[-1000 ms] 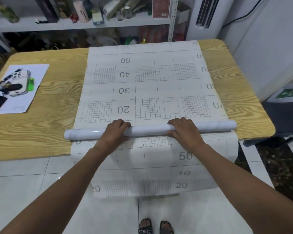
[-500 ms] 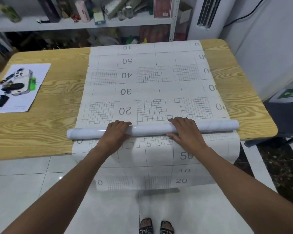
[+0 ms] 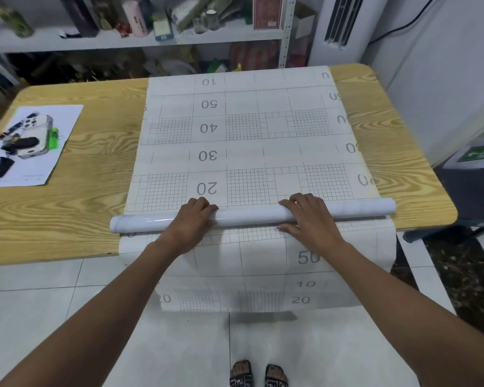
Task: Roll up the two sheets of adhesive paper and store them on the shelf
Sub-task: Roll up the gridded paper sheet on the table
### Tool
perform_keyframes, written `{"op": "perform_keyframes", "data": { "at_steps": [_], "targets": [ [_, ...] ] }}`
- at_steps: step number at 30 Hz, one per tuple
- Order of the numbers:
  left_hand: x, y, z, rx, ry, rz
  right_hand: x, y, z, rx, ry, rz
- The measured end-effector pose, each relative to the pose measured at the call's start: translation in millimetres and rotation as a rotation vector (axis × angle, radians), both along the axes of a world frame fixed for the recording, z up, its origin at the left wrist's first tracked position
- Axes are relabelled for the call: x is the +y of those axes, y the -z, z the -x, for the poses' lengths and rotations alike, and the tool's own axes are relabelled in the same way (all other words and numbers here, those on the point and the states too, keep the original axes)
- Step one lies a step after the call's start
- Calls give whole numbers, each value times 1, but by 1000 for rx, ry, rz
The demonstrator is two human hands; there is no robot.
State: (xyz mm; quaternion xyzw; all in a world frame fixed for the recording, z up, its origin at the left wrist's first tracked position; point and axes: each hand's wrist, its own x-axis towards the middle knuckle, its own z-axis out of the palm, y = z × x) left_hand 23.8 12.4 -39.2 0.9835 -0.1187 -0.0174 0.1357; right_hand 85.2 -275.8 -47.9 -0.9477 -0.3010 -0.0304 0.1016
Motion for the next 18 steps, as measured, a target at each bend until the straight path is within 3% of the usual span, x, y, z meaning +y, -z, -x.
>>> {"op": "perform_keyframes", "data": {
  "at_steps": [18],
  "targets": [
    [-2, 3, 8, -3, 2, 44, 0, -2, -4, 121, -16, -50]
  ]
}}
